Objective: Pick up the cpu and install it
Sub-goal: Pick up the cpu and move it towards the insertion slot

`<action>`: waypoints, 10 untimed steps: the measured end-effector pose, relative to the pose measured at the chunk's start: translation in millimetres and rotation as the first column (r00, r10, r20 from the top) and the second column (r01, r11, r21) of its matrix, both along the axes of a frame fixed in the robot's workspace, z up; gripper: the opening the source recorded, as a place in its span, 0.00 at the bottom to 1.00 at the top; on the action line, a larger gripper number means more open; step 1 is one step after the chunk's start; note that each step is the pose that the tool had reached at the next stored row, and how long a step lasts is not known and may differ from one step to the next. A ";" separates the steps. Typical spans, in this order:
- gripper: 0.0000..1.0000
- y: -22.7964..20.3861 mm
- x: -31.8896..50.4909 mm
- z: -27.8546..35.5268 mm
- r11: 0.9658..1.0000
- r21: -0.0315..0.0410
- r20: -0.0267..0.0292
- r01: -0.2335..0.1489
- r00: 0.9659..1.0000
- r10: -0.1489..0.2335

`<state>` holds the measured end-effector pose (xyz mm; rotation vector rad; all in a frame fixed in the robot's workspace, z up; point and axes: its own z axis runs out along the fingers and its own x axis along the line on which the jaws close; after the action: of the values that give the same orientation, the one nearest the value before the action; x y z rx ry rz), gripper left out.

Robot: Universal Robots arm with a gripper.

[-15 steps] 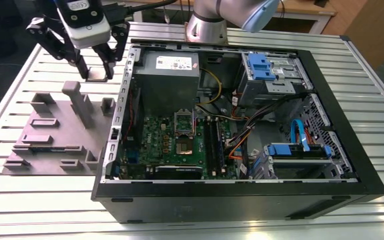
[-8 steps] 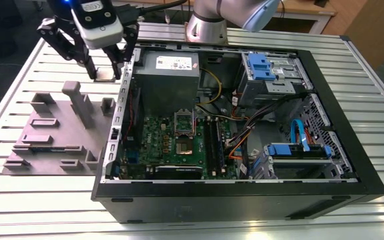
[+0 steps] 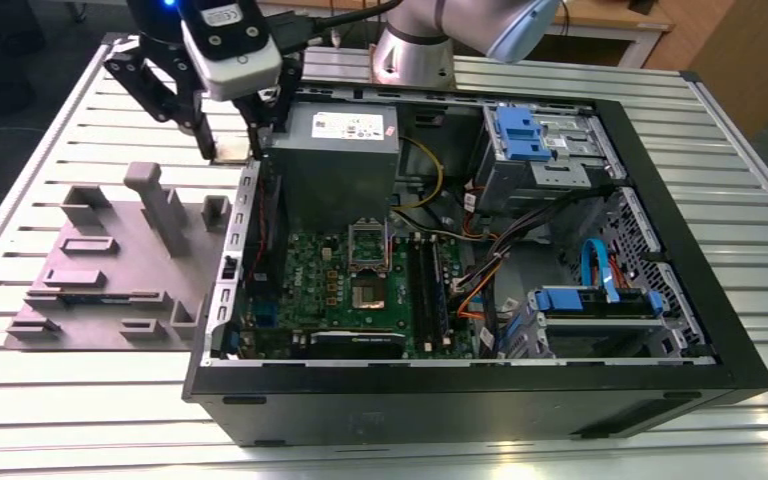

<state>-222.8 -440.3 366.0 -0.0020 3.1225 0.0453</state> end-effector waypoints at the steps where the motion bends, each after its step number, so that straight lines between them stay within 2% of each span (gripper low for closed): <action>1: 0.47 0.0 2.5 0.0 1.000 0.000 0.000 0.000 1.000 0.000; 10: 0.47 0.0 24.7 -0.4 1.000 0.000 -0.001 0.000 1.000 0.000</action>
<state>-198.2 -440.3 365.7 -0.0020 3.1233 0.0453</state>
